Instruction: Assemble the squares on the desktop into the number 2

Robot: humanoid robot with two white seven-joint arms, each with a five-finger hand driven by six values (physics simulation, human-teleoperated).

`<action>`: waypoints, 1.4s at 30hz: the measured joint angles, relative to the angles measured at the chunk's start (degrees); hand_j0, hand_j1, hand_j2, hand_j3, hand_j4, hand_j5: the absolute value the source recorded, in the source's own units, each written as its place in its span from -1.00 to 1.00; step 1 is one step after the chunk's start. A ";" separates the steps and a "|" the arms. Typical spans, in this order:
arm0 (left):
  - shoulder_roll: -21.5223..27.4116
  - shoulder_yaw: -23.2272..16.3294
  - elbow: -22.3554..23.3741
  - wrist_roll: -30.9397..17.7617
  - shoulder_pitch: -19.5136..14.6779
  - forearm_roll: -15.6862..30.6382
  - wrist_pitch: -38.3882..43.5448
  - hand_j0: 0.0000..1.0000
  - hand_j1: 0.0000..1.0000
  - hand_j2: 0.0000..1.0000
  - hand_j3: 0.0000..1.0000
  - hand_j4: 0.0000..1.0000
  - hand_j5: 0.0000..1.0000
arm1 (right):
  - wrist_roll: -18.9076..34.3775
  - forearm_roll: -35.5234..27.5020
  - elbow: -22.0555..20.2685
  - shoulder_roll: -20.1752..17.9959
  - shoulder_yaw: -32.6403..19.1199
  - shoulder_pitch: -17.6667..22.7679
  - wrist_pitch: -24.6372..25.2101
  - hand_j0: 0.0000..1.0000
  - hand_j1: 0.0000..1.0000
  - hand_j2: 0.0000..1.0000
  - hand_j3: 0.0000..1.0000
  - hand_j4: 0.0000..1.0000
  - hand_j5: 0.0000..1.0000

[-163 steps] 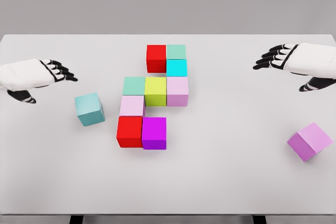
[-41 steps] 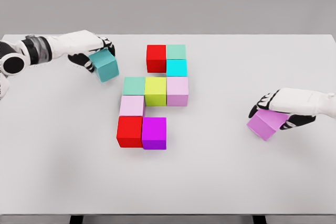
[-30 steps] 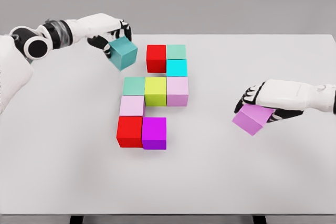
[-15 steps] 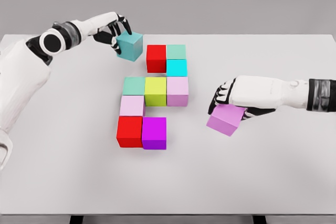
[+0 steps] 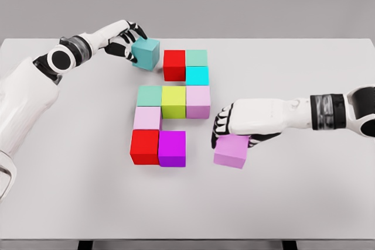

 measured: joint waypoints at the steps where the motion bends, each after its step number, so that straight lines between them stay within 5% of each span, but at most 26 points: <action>1: 0.00 0.00 0.01 0.04 0.09 0.08 -0.02 0.47 0.47 0.47 0.47 0.47 0.47 | 0.00 -0.01 0.01 0.14 0.09 -0.18 0.00 0.18 0.18 0.18 0.18 0.18 0.18; 4: 0.06 -0.01 0.01 0.12 0.44 0.21 -0.10 0.64 0.64 0.64 0.64 0.64 0.64 | 0.00 -0.01 0.15 0.41 0.12 -0.70 0.01 0.33 0.33 0.33 0.33 0.33 0.33; 6: 0.04 0.00 -0.02 0.14 0.44 0.25 -0.16 0.69 0.69 0.69 0.69 0.69 0.69 | 0.00 0.00 0.20 0.51 0.11 -0.62 0.00 1.00 1.00 1.00 1.00 1.00 1.00; 18: 0.48 -0.23 -0.58 -0.25 1.49 1.22 -2.66 0.88 0.88 0.88 0.88 0.88 0.88 | 0.00 -0.37 1.07 0.52 -3.40 -0.79 -0.01 1.00 1.00 1.00 1.00 1.00 1.00; 27: 0.85 -0.35 -0.82 -0.61 1.49 3.17 -4.99 0.91 0.91 0.91 0.91 0.91 0.91 | 0.00 -1.98 0.37 -11.81 -5.51 -0.35 0.01 1.00 1.00 1.00 1.00 1.00 1.00; 36: 12.27 -2.28 -0.70 -4.13 1.06 8.12 -18.50 1.00 1.00 1.00 1.00 1.00 1.00 | 0.00 -1.82 0.01 -16.33 -0.56 2.11 0.01 1.00 1.00 1.00 1.00 1.00 1.00; 42: 16.97 -8.63 -0.34 -4.47 1.05 0.30 -24.90 1.00 1.00 1.00 1.00 1.00 1.00 | 0.00 -1.53 0.00 -16.13 3.31 2.20 0.01 1.00 1.00 1.00 1.00 1.00 1.00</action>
